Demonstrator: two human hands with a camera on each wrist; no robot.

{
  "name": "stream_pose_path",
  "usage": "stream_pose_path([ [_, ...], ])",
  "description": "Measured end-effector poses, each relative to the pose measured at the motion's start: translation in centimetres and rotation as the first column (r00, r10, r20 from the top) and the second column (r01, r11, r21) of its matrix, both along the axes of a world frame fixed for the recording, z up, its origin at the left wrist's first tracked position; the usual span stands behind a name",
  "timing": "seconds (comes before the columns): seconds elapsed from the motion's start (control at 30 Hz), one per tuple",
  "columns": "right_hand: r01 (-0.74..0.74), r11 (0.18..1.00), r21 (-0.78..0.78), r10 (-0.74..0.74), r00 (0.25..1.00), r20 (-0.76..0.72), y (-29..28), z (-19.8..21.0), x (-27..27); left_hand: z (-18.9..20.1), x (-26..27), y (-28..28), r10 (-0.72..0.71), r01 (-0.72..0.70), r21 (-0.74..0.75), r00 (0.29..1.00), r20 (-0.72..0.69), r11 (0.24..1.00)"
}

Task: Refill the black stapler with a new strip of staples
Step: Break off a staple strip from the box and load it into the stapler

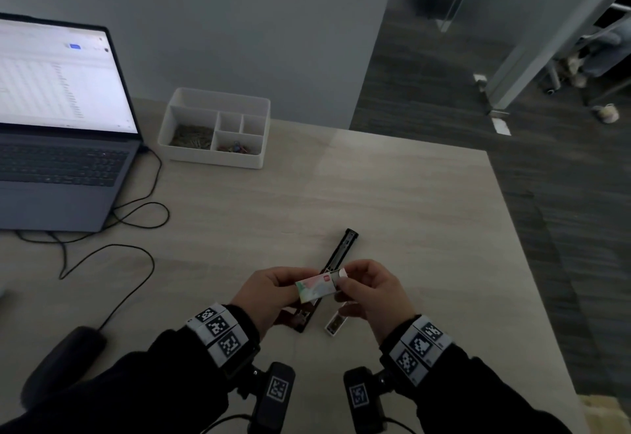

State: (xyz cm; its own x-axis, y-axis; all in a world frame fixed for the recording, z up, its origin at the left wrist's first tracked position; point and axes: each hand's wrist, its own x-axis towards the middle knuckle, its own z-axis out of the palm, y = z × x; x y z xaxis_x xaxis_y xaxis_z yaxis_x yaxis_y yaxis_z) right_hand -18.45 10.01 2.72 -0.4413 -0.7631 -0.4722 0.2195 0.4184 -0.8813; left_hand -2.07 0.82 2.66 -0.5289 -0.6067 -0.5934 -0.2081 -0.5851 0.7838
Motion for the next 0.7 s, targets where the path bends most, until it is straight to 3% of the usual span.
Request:
stream_pose_path([
  [0.17,0.027,1.0,0.017,-0.026,0.999,-0.047,0.04,0.29,0.16,-0.02,0.35,0.12,0.019,-0.019,0.001,0.999,0.032,1.0],
  [0.3,-0.022,1.0,0.002,0.022,0.982,-0.187,0.07,0.21,0.31,-0.07,0.48,0.13,0.044,-0.044,0.017,0.999,0.033,0.999],
  [0.53,-0.118,0.992,0.041,0.123,0.868,-0.482,0.01,-0.17,0.6,-0.12,0.76,0.06,0.056,-0.057,0.025,0.998,0.025,0.998],
  [0.7,-0.155,0.973,0.171,0.22,0.849,-0.481,-0.15,0.1,0.64,-0.24,0.91,0.08,0.042,-0.043,0.009,0.999,0.029,0.999],
])
